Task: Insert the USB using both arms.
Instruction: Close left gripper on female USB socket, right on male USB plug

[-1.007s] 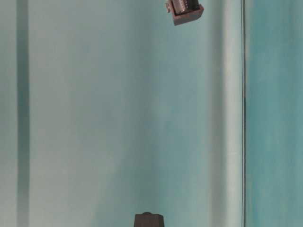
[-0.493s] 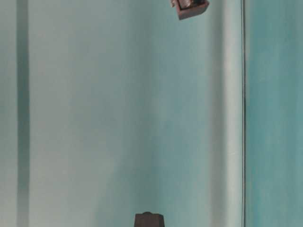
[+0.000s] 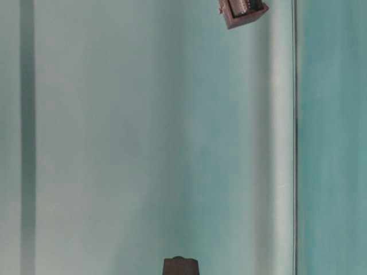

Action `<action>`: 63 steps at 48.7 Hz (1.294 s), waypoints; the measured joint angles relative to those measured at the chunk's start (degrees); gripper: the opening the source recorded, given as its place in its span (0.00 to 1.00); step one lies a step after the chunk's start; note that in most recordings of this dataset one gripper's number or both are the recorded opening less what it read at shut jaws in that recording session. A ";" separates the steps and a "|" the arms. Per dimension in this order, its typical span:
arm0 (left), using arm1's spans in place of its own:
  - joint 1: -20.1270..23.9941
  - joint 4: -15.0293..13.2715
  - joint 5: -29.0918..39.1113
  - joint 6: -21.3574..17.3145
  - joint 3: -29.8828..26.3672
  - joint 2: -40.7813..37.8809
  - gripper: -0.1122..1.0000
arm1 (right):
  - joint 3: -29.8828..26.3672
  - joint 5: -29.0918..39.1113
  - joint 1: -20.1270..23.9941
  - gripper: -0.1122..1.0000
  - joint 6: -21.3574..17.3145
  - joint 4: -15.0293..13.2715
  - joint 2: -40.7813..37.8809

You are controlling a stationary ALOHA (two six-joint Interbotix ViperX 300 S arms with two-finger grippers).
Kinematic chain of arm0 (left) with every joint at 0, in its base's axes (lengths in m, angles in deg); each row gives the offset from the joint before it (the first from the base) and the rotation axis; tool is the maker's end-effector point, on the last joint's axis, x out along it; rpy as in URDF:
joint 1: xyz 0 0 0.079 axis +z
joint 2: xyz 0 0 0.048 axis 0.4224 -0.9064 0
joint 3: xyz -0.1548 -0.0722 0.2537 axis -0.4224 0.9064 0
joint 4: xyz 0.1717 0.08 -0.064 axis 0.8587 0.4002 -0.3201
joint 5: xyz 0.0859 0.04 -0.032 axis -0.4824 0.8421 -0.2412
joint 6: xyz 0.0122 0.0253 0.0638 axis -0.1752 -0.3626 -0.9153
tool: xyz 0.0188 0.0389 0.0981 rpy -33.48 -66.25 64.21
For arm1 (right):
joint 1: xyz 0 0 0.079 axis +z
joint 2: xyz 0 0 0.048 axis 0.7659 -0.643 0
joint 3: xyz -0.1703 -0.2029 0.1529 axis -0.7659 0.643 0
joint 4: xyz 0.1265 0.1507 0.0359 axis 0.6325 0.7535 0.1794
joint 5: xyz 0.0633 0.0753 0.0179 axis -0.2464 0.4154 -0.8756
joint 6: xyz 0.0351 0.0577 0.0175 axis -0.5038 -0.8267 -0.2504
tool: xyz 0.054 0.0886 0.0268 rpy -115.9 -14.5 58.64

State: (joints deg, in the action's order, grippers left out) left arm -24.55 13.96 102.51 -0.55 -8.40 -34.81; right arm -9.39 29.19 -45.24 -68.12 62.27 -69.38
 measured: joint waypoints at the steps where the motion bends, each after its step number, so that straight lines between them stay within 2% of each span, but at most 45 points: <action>1: 0.00 0.00 0.00 0.00 0.00 0.00 0.78 | 0.00 0.00 0.00 0.48 0.00 0.00 -0.09; 13: 0.00 -0.09 -0.18 -0.44 0.00 0.00 0.78 | -0.18 0.00 0.09 0.47 0.09 0.00 -0.18; 21: 0.00 0.00 -0.26 -0.44 0.00 0.00 0.77 | -0.26 0.09 0.18 0.45 0.09 -1.23 -0.18; 34: 0.00 0.00 -0.26 -0.44 0.00 0.00 0.77 | -0.44 0.18 0.09 0.30 -0.18 -1.85 -0.09; 50: 0.00 0.00 -0.62 -0.44 0.00 -0.18 0.77 | -0.62 0.26 0.09 0.30 0.00 -1.93 -0.18; 63: 0.00 -0.09 -4.04 -0.44 -0.44 -4.04 0.77 | -0.79 0.44 0.09 0.30 0.00 -1.93 -0.18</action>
State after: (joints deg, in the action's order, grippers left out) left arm -24.55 13.87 98.47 -0.99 -8.84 -38.86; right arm -10.18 29.63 -45.15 -68.12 60.33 -69.56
